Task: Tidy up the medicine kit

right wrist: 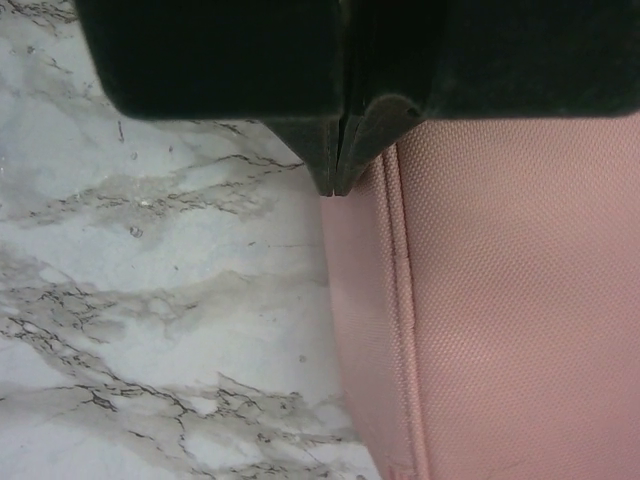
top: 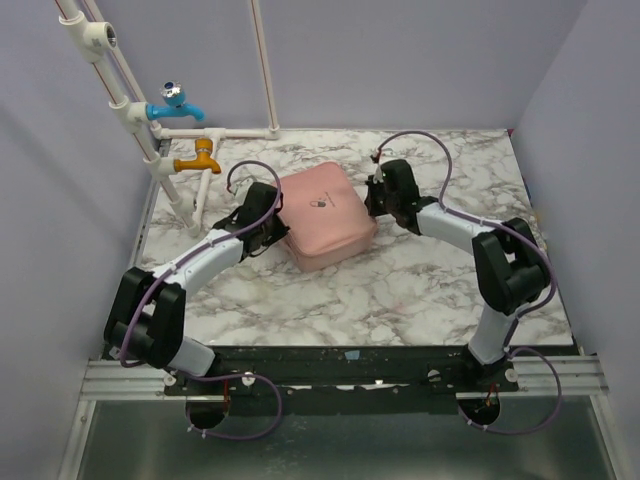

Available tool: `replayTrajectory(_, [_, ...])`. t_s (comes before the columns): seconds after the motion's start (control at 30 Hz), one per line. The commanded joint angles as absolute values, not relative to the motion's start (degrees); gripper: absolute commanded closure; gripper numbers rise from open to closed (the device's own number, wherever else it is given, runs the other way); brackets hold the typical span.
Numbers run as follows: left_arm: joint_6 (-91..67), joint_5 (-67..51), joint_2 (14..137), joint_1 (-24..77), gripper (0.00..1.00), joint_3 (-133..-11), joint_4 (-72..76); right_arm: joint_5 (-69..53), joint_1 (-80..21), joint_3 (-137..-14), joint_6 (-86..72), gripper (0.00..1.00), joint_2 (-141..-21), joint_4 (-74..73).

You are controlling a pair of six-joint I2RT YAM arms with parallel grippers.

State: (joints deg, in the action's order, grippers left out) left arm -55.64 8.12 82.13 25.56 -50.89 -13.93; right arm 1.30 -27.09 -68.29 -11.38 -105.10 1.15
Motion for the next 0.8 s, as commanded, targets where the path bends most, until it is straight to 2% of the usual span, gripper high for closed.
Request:
replayTrajectory(0.0, [-52.99, 5.19, 86.53, 25.72, 1.00, -54.51, -13.93, -9.24, -28.29, -60.42, -11.31, 0.99, -100.10, 6.48])
replayTrajectory(0.4, [-49.55, 5.87, 87.81, 25.66, 1.00, -56.65, -16.47, -5.78, -37.63, -44.76, -15.71, 0.99, -86.66, 7.87])
replayTrajectory(0.6, [-45.50, 3.13, 88.80, 25.84, 1.00, -57.86, -17.77, 6.56, -53.39, -35.43, -20.39, 0.99, -78.19, 10.06])
replayTrajectory(0.77, [-41.85, 1.93, 87.47, 26.52, 1.00, -56.61, -17.05, 10.98, -60.83, -30.48, -25.04, 0.99, -69.77, 8.32])
